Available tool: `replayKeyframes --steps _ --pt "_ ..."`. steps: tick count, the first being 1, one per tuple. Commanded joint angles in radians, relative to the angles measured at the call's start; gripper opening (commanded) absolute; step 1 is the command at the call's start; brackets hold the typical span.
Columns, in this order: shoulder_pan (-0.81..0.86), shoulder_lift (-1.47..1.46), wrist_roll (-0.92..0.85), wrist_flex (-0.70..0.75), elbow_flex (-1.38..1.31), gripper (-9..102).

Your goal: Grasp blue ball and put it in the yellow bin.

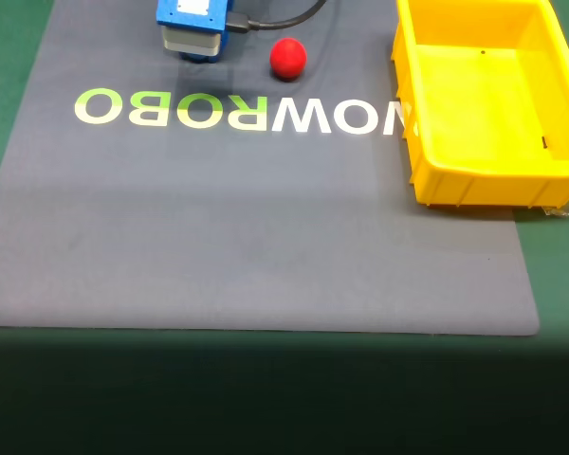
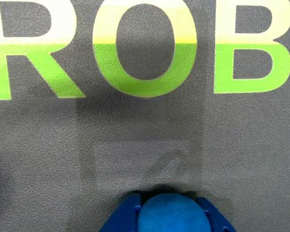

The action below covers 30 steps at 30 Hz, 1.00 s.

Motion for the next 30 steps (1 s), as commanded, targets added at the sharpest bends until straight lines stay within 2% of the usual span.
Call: replayKeyframes --steps 1,15,30 --pt "0.0 0.02 0.011 -0.021 -0.051 0" --pt "-0.072 0.33 0.006 -0.181 -0.052 0" --pt "-0.482 0.48 0.107 -0.215 -0.077 0"
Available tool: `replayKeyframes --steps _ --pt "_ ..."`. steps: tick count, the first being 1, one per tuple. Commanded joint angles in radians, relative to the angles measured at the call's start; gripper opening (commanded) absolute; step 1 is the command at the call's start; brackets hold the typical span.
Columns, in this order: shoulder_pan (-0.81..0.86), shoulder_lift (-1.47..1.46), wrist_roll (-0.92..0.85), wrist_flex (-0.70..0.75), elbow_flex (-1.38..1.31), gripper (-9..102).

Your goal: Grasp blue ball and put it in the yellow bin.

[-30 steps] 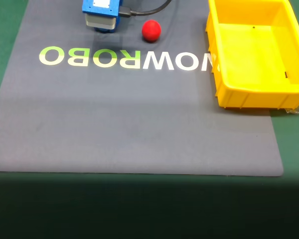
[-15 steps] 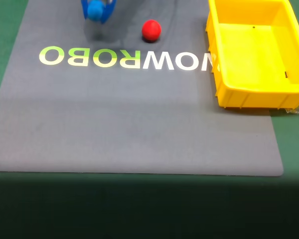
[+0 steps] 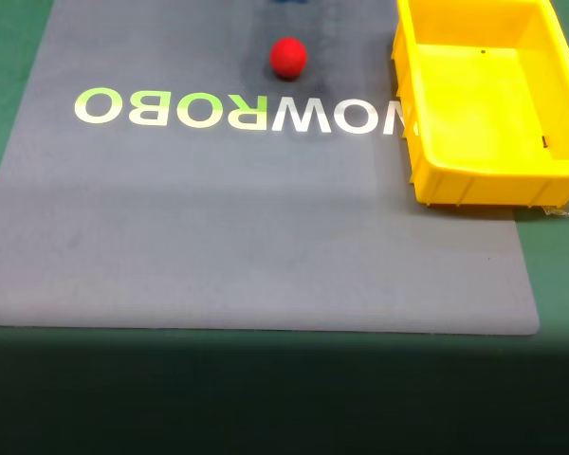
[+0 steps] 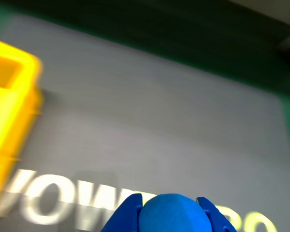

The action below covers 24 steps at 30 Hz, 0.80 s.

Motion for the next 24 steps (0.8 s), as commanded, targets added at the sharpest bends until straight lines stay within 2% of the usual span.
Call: replayKeyframes --steps 1,14,24 --pt "-0.109 0.06 0.029 -0.031 -0.072 0" --pt "-0.428 0.037 0.078 -0.058 -0.072 0" --pt "-0.506 -0.023 0.106 -0.064 -0.074 0"
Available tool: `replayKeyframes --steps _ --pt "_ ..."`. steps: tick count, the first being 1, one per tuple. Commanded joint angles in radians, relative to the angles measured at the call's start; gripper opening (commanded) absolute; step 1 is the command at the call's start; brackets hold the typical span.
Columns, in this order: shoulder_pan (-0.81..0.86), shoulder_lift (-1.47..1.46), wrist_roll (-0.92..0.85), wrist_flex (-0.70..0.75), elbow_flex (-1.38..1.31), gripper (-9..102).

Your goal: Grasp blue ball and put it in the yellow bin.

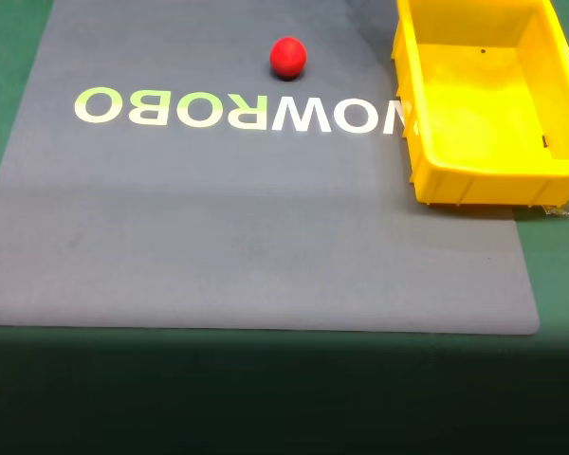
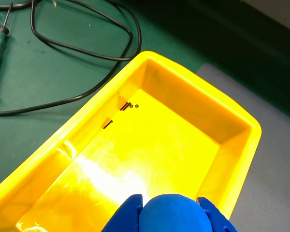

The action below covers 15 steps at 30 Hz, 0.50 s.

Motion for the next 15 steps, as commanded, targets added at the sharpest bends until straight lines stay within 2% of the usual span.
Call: replayKeyframes --steps 1,8,9,13,15 --pt "-0.017 0.003 0.015 -0.026 -0.072 0" --pt "-0.008 -0.002 0.023 -0.026 -0.072 0" --pt "-0.005 -0.002 0.025 -0.026 -0.072 5" --pt "0.005 0.002 0.035 -0.026 -0.072 42" --pt "0.011 0.003 0.038 -0.026 -0.072 45"
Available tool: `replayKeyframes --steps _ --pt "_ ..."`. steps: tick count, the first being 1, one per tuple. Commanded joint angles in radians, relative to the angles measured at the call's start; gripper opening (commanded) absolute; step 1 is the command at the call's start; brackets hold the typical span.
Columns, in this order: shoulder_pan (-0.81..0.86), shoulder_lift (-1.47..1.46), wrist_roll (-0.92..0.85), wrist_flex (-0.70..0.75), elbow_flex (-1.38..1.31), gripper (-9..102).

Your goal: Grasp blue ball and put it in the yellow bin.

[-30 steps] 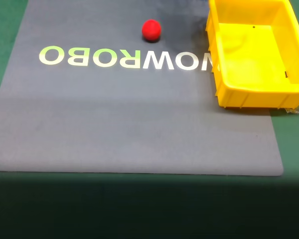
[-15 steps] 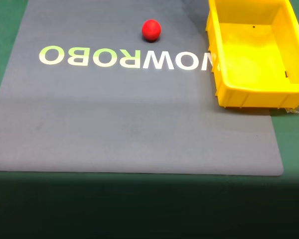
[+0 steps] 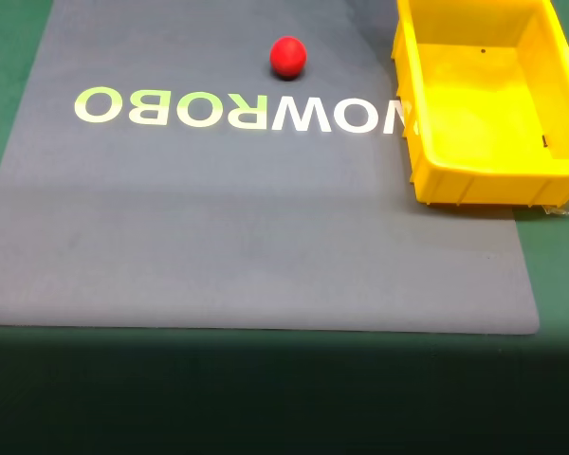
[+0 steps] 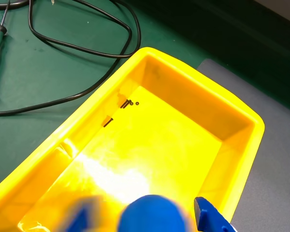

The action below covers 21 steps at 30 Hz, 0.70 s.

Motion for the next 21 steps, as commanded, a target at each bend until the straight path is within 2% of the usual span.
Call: replayKeyframes --steps 1,15,21 --pt "0.012 0.012 0.015 -0.026 -0.072 46" --pt "0.026 0.035 0.015 -0.023 -0.067 46" --pt "0.057 0.138 -0.005 -0.003 0.043 43"
